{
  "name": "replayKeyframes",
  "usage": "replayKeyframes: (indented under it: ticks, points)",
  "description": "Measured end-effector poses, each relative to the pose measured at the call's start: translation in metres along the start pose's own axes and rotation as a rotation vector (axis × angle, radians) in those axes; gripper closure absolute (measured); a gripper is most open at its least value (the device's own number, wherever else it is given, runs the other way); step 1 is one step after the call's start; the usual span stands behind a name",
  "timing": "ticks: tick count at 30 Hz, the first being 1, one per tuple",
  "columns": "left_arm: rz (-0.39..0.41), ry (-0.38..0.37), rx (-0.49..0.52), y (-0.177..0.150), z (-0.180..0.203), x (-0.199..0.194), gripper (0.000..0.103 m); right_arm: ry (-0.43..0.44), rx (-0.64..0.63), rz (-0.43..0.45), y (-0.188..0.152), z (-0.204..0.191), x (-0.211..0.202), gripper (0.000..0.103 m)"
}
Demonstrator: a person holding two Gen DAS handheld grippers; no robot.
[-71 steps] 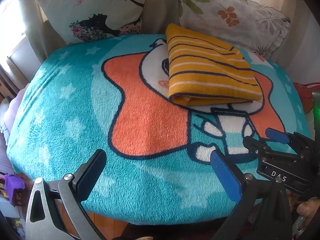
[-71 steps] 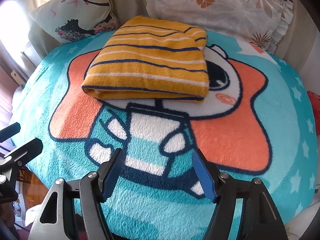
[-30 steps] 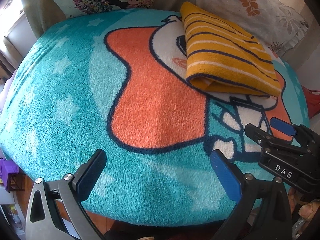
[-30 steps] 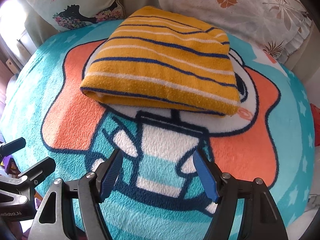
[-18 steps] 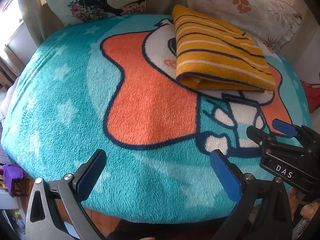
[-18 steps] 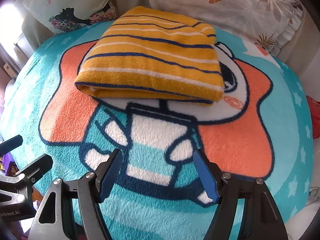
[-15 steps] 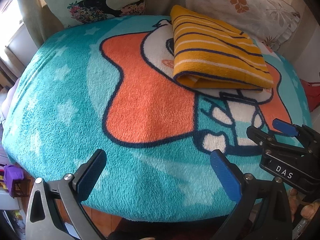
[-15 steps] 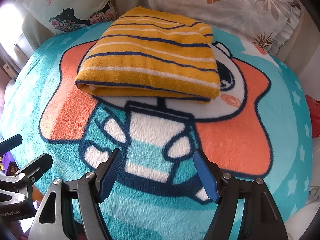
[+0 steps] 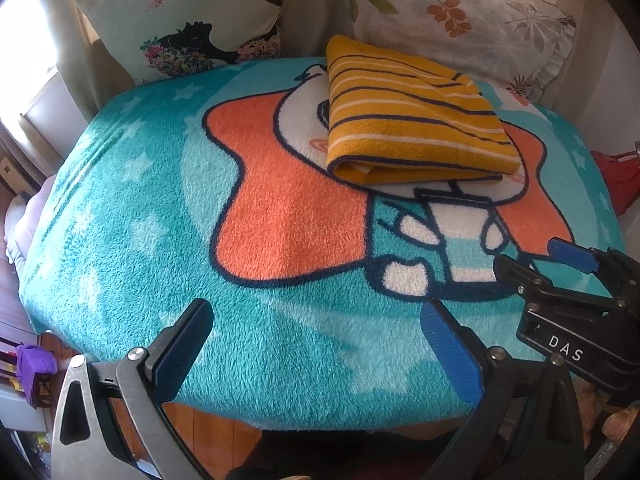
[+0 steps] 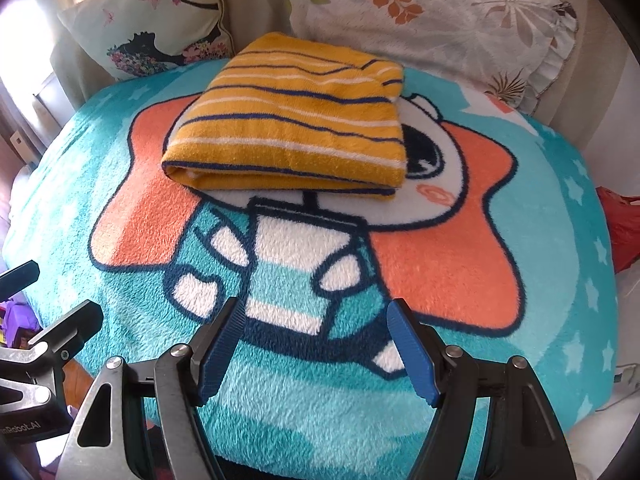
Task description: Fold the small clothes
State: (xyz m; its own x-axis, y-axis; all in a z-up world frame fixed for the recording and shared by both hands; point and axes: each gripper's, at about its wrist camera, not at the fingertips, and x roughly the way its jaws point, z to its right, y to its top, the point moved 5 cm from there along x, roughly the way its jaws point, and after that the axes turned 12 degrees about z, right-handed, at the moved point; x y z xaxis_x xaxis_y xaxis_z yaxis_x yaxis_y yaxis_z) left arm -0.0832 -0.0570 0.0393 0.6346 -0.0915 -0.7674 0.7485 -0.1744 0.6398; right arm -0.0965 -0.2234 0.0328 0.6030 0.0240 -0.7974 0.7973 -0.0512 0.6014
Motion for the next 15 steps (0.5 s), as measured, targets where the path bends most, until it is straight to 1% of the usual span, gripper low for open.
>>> replayKeyframes:
  ticks: [7, 15]
  points:
    - [0.043, 0.004, 0.020, 0.004, 0.007, -0.014, 0.000, -0.020, 0.017, 0.045, -0.001, 0.007, -0.016, 0.025]
    - [0.081, 0.007, 0.046, 0.007, 0.015, -0.026, 0.000, -0.028, 0.034, 0.075, 0.000, 0.015, -0.028, 0.024]
